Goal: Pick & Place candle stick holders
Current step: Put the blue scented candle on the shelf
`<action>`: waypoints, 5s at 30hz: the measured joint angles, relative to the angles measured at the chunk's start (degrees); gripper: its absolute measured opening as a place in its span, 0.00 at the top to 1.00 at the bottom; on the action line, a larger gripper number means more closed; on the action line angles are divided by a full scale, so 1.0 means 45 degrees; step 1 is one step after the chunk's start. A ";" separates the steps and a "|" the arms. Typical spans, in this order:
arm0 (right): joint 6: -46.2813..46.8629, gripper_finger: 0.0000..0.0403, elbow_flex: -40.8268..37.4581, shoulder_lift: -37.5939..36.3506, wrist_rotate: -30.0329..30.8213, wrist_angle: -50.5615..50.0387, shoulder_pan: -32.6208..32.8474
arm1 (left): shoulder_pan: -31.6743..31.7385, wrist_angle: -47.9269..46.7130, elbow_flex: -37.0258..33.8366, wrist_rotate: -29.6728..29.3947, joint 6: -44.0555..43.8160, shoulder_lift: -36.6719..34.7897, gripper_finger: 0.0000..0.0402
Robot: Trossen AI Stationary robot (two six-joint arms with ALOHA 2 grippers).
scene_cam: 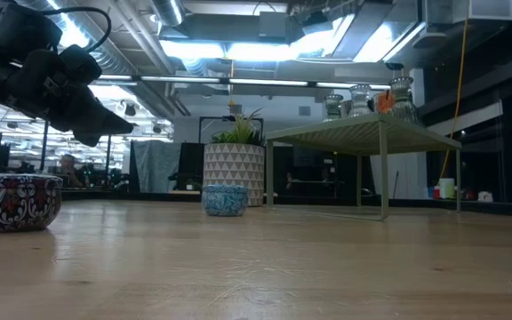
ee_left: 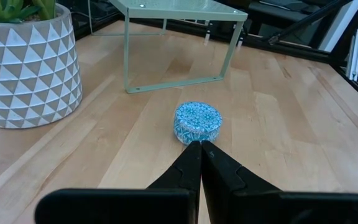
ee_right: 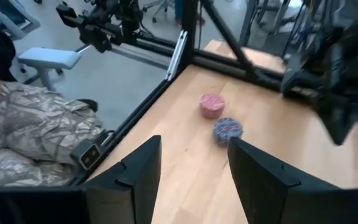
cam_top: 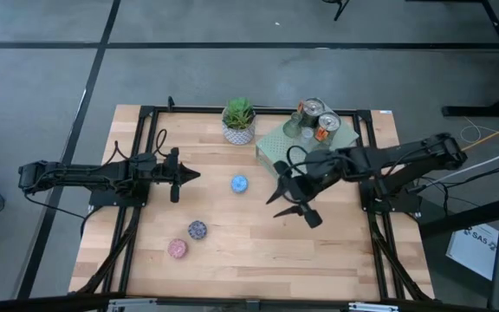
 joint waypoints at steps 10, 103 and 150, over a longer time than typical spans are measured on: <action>0.0507 0.53 0.0000 0.1163 0.0005 -0.0074 0.1094 | -0.0001 0.0000 -0.0004 0.0005 0.0005 -0.0005 0.99; 0.3229 0.12 0.0000 0.5454 0.8140 0.0621 0.2592 | 0.0000 -0.0005 0.0000 0.0000 0.0000 -0.0004 0.99; 0.4198 0.12 0.0000 0.5454 0.9494 0.1659 0.3940 | -0.0005 -0.0005 -0.0005 0.0005 0.0000 0.0000 0.98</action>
